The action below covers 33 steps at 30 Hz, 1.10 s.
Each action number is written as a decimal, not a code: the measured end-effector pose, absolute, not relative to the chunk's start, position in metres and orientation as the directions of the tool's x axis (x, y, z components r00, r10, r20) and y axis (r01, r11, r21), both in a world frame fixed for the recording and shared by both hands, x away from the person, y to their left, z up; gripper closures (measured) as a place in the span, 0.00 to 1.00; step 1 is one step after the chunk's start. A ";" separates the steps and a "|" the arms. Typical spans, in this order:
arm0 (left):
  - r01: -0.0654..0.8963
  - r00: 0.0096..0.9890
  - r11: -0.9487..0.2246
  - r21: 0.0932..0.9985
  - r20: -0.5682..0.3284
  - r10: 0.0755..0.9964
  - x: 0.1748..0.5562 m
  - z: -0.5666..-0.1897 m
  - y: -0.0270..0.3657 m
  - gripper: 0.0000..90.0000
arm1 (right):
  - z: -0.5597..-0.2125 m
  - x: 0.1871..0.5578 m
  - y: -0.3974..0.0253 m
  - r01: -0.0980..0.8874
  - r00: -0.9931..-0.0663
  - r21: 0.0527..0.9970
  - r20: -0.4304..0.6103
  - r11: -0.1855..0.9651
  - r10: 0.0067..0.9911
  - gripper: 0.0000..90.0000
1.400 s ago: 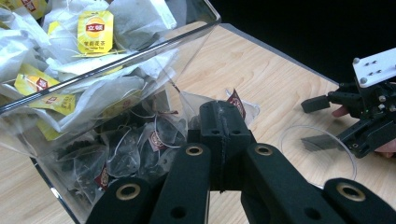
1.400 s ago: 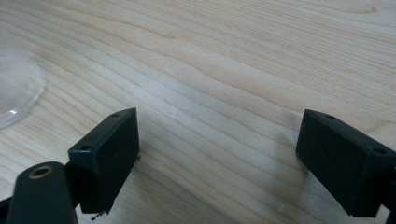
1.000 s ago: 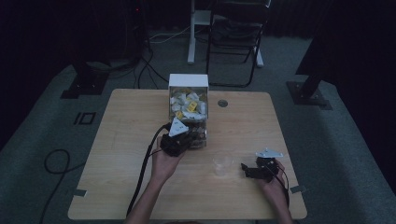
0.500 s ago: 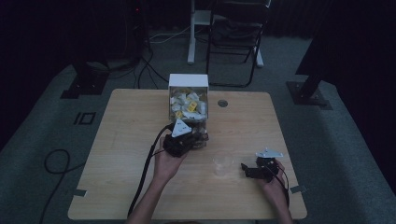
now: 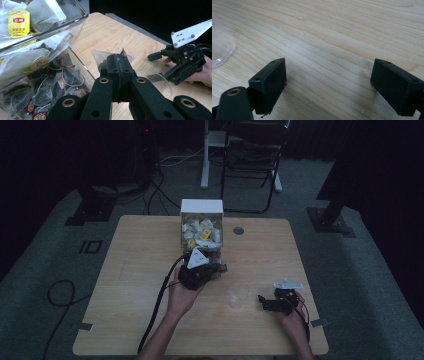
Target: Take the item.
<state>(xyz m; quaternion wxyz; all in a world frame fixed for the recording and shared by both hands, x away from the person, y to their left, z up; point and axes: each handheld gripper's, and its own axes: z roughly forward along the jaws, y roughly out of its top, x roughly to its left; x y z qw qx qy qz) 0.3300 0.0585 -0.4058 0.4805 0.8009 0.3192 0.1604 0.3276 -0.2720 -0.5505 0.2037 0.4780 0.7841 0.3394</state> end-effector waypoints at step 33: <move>0.347 0.780 -0.337 0.876 -0.069 0.623 0.321 -0.405 0.044 1.00 | -0.551 0.328 -0.272 0.612 -0.459 0.727 0.006 0.312 0.888 0.14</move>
